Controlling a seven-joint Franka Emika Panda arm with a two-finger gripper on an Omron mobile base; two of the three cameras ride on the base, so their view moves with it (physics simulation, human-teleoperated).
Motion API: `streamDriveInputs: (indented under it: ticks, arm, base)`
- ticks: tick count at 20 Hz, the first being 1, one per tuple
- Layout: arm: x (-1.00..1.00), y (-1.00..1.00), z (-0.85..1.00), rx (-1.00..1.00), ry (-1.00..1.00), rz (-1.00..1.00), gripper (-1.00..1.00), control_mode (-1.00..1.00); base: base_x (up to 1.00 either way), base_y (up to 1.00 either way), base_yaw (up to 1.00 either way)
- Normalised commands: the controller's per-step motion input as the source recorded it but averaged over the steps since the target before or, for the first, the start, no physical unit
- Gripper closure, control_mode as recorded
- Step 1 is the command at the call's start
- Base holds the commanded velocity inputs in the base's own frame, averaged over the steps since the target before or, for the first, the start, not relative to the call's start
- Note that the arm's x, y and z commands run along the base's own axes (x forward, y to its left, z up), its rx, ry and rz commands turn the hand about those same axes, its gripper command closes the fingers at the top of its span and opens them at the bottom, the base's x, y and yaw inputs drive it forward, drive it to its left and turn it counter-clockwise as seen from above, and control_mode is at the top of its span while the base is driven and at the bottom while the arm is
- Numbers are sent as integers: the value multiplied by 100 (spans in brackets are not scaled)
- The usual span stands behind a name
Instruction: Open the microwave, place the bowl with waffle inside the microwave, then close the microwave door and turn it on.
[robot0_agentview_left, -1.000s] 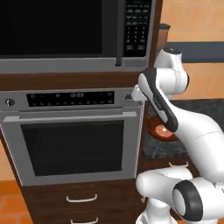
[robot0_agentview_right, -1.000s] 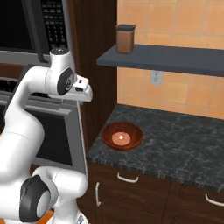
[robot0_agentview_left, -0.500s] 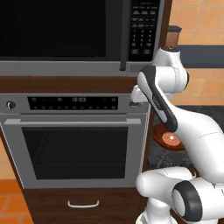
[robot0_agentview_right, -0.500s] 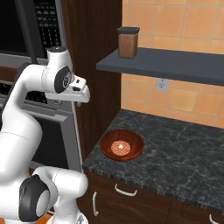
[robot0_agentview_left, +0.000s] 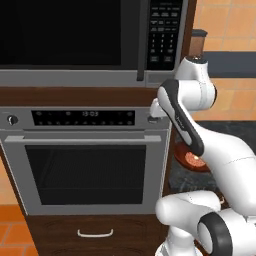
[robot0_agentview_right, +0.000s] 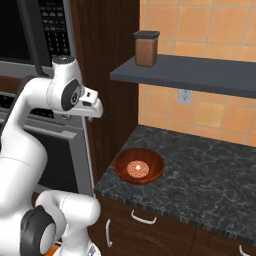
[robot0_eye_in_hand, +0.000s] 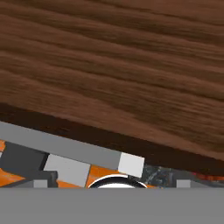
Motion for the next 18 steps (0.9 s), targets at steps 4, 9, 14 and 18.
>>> streamDriveInputs:
  ticks: [4, 9, 14, 18]
  arm:
    - [-92, 3, -14, 0, -23, 0, -100, -100]
    - [-100, 48, 15, -14, -54, 0, -100, -100]
    - [-22, 83, 89, -29, -69, -8, -100, -100]
    - [3, 74, 100, -26, -55, -25, -100, -100]
  base:
    - [0, 0, 0]
    - [0, 0, 0]
    - [0, 0, 0]
    - [0, 0, 0]
